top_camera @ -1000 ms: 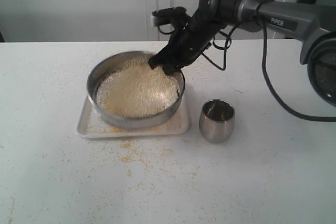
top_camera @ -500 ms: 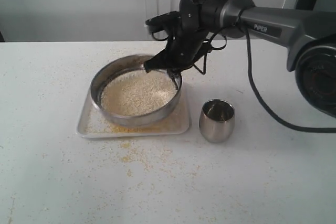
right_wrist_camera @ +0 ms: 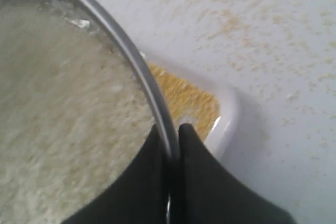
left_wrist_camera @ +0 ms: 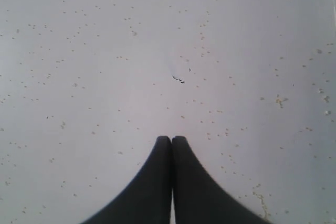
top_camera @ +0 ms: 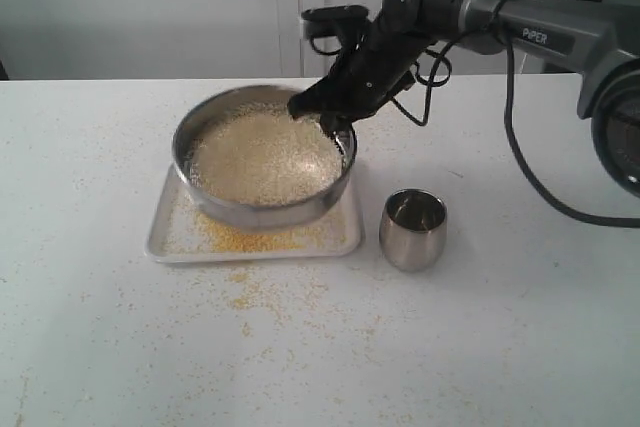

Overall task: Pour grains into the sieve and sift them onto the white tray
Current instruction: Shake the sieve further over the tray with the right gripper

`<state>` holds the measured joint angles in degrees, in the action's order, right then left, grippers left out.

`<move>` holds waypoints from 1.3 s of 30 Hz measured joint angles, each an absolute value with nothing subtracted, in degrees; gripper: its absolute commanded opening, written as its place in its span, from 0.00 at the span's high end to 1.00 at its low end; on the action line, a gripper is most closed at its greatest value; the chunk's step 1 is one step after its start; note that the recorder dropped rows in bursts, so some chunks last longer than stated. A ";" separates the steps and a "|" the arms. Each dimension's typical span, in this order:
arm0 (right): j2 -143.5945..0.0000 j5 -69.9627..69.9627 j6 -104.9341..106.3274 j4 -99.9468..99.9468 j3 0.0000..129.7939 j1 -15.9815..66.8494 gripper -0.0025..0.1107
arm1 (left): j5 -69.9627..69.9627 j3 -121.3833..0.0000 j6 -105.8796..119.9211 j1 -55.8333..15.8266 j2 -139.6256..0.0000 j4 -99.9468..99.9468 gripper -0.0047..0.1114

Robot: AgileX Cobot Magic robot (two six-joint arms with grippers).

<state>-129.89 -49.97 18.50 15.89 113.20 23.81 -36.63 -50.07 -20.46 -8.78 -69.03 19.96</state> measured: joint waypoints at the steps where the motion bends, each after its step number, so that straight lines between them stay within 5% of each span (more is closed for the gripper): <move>1: -129.89 -52.67 20.33 15.54 113.33 24.39 0.98 | -36.63 -50.07 -20.46 -8.78 -69.03 19.96 0.96; 6: -130.23 -50.71 0.49 5.29 113.59 25.20 0.98 | -36.63 -50.07 -20.46 -8.78 -69.03 19.96 0.96; 12: -130.15 -53.40 17.85 12.79 114.35 25.82 0.98 | -36.63 -50.07 -20.46 -8.78 -69.03 19.96 0.96; 16: -130.26 -49.16 -2.25 4.82 114.24 26.18 0.98 | -36.63 -50.07 -20.46 -8.78 -69.03 19.96 0.96; 21: -130.26 -53.59 20.73 14.44 114.35 25.50 0.98 | -36.63 -50.07 -20.46 -8.78 -69.03 19.96 0.96; 26: -130.26 -48.47 -2.78 5.90 114.12 25.65 0.98 | -36.63 -50.07 -20.46 -8.78 -69.03 19.96 0.96; 31: -130.25 -51.81 22.77 15.62 114.35 26.16 0.98 | -36.63 -50.07 -20.46 -8.78 -69.03 19.96 0.96; 36: -130.49 -47.08 -3.48 3.79 114.13 27.72 0.98 | -36.63 -50.07 -20.46 -8.78 -69.03 19.96 0.96; 39: -130.62 -46.95 13.95 11.11 114.23 26.55 0.98 | -36.63 -50.07 -20.46 -8.78 -69.03 19.96 0.96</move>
<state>-130.62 -46.95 13.95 11.11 114.23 26.55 -36.63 -50.07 -20.46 -8.78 -69.03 19.96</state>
